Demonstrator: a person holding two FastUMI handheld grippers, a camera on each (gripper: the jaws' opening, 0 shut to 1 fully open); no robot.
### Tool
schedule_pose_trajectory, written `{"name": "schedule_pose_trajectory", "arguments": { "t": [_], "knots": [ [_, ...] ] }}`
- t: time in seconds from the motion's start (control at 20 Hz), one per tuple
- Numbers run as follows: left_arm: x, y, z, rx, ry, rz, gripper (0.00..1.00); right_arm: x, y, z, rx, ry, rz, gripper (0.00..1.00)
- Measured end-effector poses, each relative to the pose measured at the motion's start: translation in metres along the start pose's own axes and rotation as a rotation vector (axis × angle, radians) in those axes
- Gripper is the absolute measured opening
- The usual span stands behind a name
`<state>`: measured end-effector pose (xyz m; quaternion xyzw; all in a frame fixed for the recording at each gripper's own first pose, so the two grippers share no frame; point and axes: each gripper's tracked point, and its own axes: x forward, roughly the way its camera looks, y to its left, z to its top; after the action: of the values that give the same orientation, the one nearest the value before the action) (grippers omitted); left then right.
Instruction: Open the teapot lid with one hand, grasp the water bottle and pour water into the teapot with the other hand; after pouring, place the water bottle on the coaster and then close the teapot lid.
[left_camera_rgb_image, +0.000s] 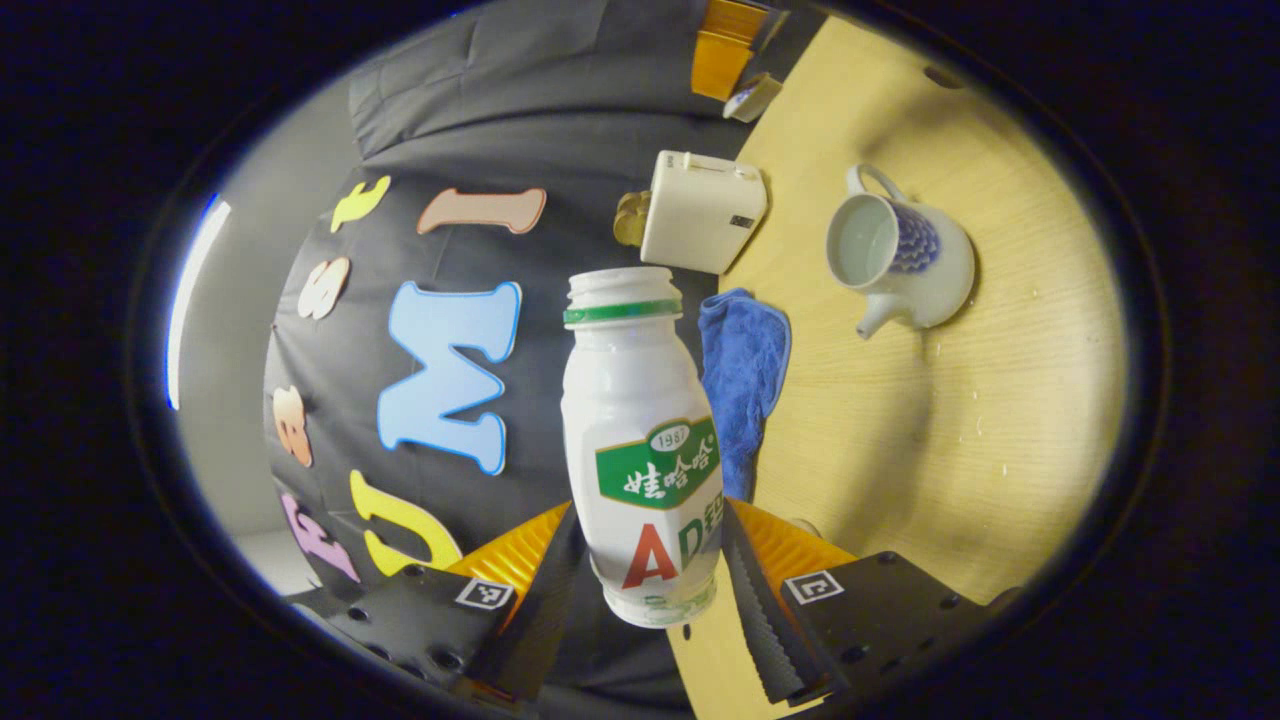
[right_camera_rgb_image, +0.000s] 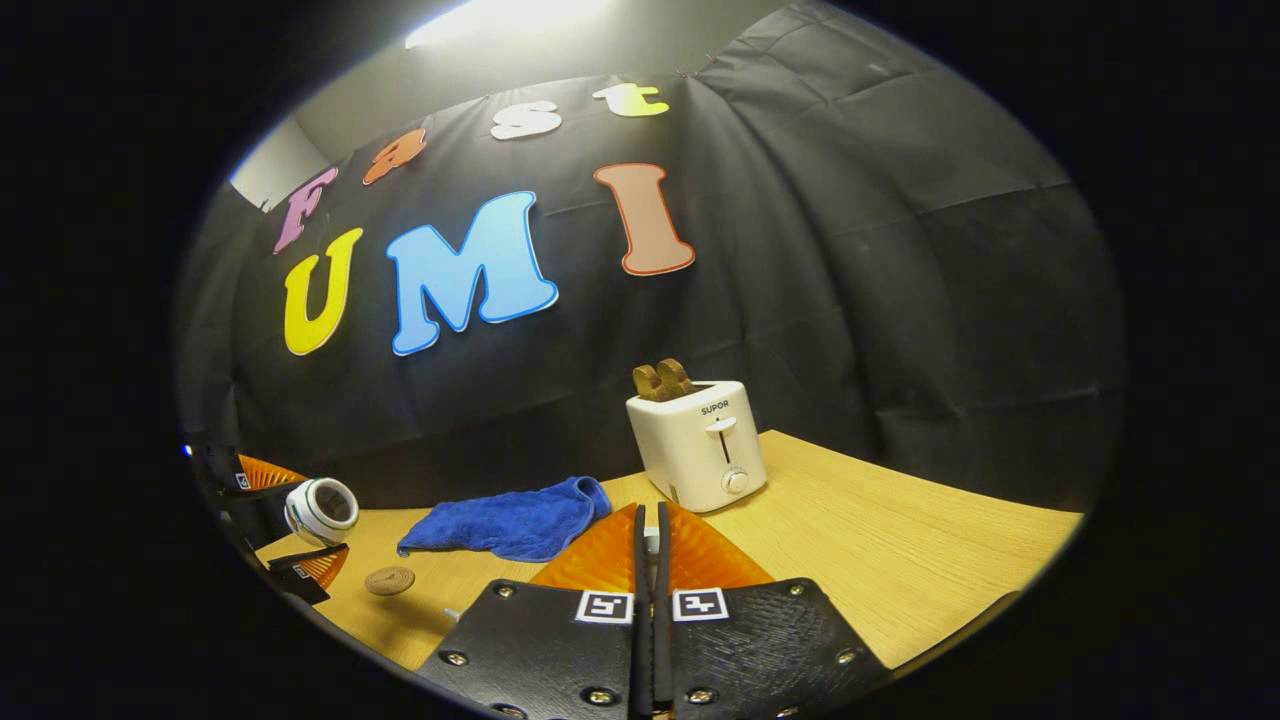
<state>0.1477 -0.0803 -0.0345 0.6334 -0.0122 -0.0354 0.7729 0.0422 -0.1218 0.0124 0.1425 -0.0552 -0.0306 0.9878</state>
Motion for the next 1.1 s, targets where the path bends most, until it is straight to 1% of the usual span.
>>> {"name": "schedule_pose_trajectory", "arguments": {
  "t": [0.1, 0.2, 0.5, 0.6, 0.65, 0.7, 0.9, 1.1],
  "knots": [
    [-0.013, 0.000, -0.008, -0.111, 0.007, -0.018, 0.89, 0.000, 0.006, -0.001, -0.009, 0.003, 0.019, 0.00],
    [-0.016, 0.004, -0.012, -0.210, 0.013, -0.022, 0.89, -0.001, 0.014, -0.004, -0.019, 0.006, 0.043, 0.00],
    [-0.012, -0.001, -0.029, -0.485, 0.043, -0.034, 0.89, -0.003, 0.040, -0.010, -0.029, 0.021, 0.136, 0.00],
    [-0.012, -0.003, -0.034, -0.559, 0.048, -0.032, 0.89, -0.003, 0.046, -0.012, -0.036, 0.027, 0.155, 0.00],
    [-0.014, -0.004, -0.035, -0.593, 0.050, -0.035, 0.83, -0.003, 0.049, -0.014, -0.042, 0.030, 0.163, 0.00],
    [-0.017, -0.004, -0.037, -0.627, 0.050, -0.039, 0.89, -0.004, 0.052, -0.015, -0.046, 0.032, 0.172, 0.00],
    [-0.025, -0.002, -0.038, -0.739, 0.045, -0.037, 0.89, -0.007, 0.070, -0.020, -0.065, 0.046, 0.227, 0.00],
    [-0.029, -0.007, -0.038, -0.872, 0.032, -0.056, 0.89, -0.011, 0.088, -0.032, -0.076, 0.075, 0.292, 0.00]
  ]
}}
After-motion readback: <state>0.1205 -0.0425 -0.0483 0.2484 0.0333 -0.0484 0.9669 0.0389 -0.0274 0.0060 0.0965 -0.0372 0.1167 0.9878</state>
